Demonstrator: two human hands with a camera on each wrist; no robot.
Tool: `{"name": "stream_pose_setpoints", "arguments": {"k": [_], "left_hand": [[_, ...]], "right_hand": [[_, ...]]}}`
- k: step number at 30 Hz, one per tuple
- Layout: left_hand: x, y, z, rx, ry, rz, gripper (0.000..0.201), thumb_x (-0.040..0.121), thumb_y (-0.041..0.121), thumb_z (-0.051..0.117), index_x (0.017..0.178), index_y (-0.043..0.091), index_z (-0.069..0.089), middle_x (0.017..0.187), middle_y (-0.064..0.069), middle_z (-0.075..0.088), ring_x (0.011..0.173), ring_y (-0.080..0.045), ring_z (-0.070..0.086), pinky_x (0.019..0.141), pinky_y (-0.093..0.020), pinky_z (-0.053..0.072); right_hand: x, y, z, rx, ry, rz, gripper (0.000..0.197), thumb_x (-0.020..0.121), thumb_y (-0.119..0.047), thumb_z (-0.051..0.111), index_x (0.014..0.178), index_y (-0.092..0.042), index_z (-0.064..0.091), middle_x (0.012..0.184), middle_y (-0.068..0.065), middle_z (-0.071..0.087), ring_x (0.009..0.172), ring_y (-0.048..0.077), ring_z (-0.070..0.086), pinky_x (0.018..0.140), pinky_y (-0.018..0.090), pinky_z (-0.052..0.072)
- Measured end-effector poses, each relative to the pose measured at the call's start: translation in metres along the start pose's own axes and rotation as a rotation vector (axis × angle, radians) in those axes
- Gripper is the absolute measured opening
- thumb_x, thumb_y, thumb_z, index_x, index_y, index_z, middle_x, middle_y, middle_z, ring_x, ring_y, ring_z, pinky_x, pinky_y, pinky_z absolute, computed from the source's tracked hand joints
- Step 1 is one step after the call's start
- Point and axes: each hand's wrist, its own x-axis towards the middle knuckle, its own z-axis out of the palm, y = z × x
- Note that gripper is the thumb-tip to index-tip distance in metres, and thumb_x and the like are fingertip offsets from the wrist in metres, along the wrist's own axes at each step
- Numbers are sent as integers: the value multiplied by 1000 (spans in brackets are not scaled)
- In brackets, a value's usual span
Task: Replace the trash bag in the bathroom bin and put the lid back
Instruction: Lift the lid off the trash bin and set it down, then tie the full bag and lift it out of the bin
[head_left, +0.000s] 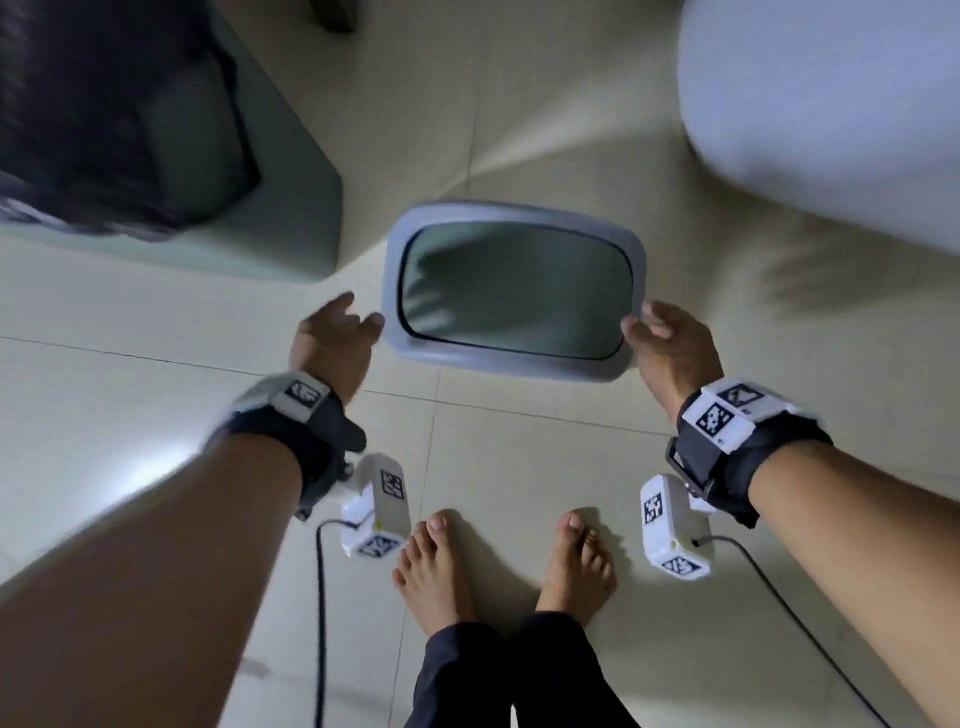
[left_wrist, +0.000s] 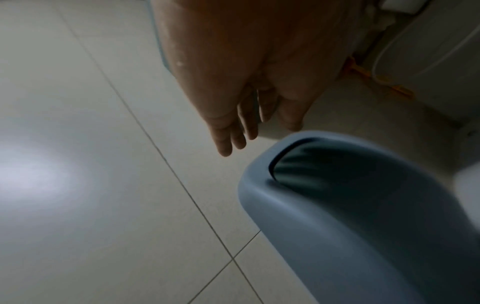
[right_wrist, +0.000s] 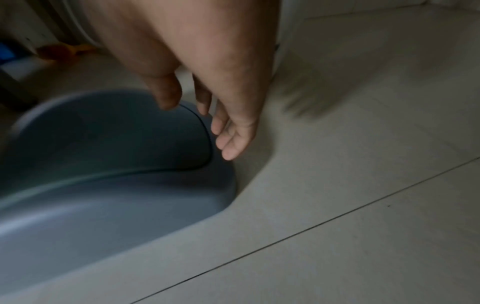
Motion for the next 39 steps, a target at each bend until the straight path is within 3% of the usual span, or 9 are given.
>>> {"name": "stream_pose_setpoints", "arguments": {"k": [4, 7, 14, 19, 23, 27, 32, 37, 39], "left_hand": [[-78, 29, -58, -24, 196, 54, 38, 94, 32, 62, 130, 20, 65, 94, 10, 70, 101, -21, 62, 95, -26, 45], [-133, 58, -115, -3, 262, 165, 32, 94, 31, 61, 123, 20, 69, 90, 12, 63, 92, -13, 56, 83, -19, 38], [-149, 100, -283, -91, 546, 377, 18, 79, 44, 55, 77, 33, 68, 83, -2, 74, 87, -28, 72, 83, -45, 60], [-89, 106, -362, 24, 612, 373, 29, 89, 32, 56, 104, 18, 76, 96, -2, 74, 90, -21, 64, 82, -22, 45], [-7, 87, -410, -37, 555, 315, 36, 84, 36, 51, 105, 20, 75, 100, -8, 76, 97, -29, 70, 91, -32, 54], [62, 61, -438, -221, 293, 186, 17, 91, 17, 50, 84, 24, 64, 80, -3, 64, 67, -17, 66, 74, -40, 54], [82, 48, -425, -208, -120, -148, 17, 98, 12, 48, 102, 11, 64, 109, -13, 66, 102, -32, 64, 94, -48, 53], [94, 52, -418, -376, -161, -252, 26, 92, 1, 35, 96, 10, 59, 80, -8, 54, 70, -21, 51, 50, -24, 50], [94, 54, -420, -395, -151, -272, 23, 92, 0, 36, 86, 11, 55, 72, -4, 47, 63, -17, 42, 43, -18, 43]], "right_hand": [[-76, -65, -16, -49, -111, -77, 44, 81, -46, 55, 120, -27, 61, 127, 0, 63, 113, 25, 61, 101, 46, 46], [-131, -124, -16, -40, -196, -113, 49, 72, -53, 50, 114, -31, 63, 116, 0, 68, 104, 24, 65, 93, 48, 52], [-229, -246, 18, 70, -233, -286, 38, 83, -43, 53, 111, -20, 66, 116, 5, 68, 105, 23, 65, 95, 48, 51], [-228, -285, 76, 60, -171, -284, 31, 90, -35, 48, 100, -12, 66, 114, 15, 66, 108, 34, 61, 96, 53, 48], [-212, -289, 122, 87, -185, -155, 17, 97, -20, 41, 105, -19, 57, 112, 13, 59, 117, 39, 57, 98, 53, 48], [-196, -285, 151, 302, -156, 125, 27, 94, -23, 43, 114, -17, 60, 113, 7, 63, 105, 32, 62, 95, 45, 50], [-189, -281, 161, 481, -227, 292, 22, 89, -29, 40, 94, -23, 61, 111, 7, 67, 104, 29, 61, 93, 49, 45], [-187, -278, 164, 536, -78, 283, 28, 91, -9, 40, 68, -19, 52, 48, -7, 60, 56, 13, 58, 62, 31, 50], [-187, -278, 162, 506, -14, 273, 29, 90, -6, 45, 65, -18, 54, 50, -5, 61, 57, 15, 57, 52, 25, 52]]}}
